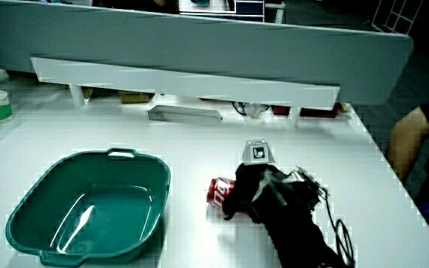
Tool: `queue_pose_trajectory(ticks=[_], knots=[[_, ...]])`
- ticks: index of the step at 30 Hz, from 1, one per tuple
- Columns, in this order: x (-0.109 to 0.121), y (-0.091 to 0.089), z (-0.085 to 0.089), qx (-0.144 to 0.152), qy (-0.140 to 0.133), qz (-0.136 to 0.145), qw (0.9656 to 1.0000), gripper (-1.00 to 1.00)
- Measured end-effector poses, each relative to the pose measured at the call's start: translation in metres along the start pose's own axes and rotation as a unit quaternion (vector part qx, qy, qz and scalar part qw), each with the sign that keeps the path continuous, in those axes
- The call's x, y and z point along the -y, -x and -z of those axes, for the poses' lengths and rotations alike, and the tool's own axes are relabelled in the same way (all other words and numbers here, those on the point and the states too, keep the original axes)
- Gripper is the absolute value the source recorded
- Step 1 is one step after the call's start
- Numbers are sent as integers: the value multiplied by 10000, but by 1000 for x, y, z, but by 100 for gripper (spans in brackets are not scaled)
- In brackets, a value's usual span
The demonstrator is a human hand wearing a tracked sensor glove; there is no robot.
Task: Pick cola from desk
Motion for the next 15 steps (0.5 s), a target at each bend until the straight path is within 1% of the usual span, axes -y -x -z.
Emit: queue_pose_trajectory(ticks=[1,3,4,5,6,8,9,10,12,13,14,15], knots=[[1,1,-1,-47,59,-136,9999,21],[1,0,-2,-69,15,-107,9999,28],[1,0,-2,-107,64,-184,9998,31],[1,0,-2,-71,14,-159,9998,34],[1,1,-3,-103,8,-186,9998,38],[-1,0,-2,-46,27,-112,9999,45],[-1,0,-2,-41,16,-129,9999,48],[0,0,-2,-111,40,-205,9997,52],[-1,0,-2,-48,19,-163,9999,59],[0,0,-2,-61,-52,-189,9998,62],[0,-1,-2,18,-110,-134,9998,66],[0,-1,-2,6,-93,-183,9998,69]])
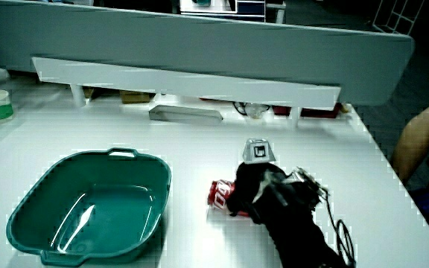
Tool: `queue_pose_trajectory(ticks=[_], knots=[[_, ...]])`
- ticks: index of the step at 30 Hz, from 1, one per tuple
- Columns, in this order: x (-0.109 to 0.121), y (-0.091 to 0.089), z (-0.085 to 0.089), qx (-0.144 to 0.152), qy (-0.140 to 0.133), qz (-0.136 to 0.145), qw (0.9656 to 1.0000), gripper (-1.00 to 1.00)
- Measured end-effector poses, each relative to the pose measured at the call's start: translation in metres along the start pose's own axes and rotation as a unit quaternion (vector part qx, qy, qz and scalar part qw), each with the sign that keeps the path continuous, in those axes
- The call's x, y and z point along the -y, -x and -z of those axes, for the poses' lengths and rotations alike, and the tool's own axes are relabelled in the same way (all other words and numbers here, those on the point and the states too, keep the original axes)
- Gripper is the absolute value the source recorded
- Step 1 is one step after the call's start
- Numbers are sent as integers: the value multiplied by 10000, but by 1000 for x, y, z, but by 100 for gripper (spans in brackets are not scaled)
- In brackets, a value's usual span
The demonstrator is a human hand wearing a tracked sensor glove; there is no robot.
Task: Pick cola from desk
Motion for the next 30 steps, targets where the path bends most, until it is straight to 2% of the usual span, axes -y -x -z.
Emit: queue_pose_trajectory(ticks=[1,2,4,6,7,9,16,17,18,23,24,27,30], knots=[[2,1,-2,48,-131,31,9999,72],[4,2,-3,26,-79,-40,10000,76],[3,1,-2,58,-80,19,9999,83],[4,2,-3,41,-79,-50,9999,90],[3,1,-2,84,-43,21,10000,93],[3,2,-2,45,-58,-48,10000,100],[8,1,-8,90,-259,-74,9996,100],[12,2,-12,114,-395,-76,9991,100],[14,2,-15,82,-354,-116,9993,100],[25,6,-31,67,-567,-146,9983,100],[28,7,-34,134,-665,-138,9976,100],[38,11,-46,90,-861,-223,9960,100],[50,22,-59,146,-1074,-325,9936,100]])
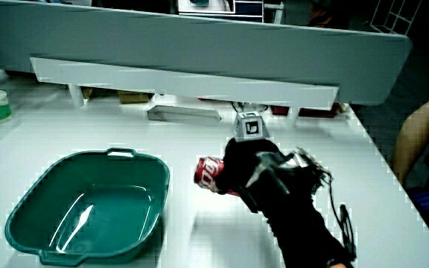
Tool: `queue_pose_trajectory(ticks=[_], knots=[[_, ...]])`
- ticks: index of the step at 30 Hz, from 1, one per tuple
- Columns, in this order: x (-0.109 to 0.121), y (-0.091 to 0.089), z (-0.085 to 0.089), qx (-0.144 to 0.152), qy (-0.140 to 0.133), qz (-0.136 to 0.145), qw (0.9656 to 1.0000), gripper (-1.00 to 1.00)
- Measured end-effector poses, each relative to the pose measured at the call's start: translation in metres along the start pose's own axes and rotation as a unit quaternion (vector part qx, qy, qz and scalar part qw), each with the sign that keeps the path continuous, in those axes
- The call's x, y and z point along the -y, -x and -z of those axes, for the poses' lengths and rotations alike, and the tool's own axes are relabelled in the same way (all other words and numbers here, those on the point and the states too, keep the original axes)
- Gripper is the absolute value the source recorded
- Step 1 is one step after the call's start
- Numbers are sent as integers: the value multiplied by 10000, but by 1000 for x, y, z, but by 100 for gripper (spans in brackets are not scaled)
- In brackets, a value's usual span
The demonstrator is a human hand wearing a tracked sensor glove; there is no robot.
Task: Pick cola from desk
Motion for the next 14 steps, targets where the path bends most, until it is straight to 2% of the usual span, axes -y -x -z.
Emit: queue_pose_trajectory(ticks=[6,7,8,12,14], knots=[[18,28,-27,67,-362,-429,9984,100],[22,33,-32,175,-516,-421,9976,100],[22,36,-33,154,-509,-471,9975,100],[36,57,-51,174,-875,-767,9931,100],[37,65,-52,35,-887,-1010,9909,100]])
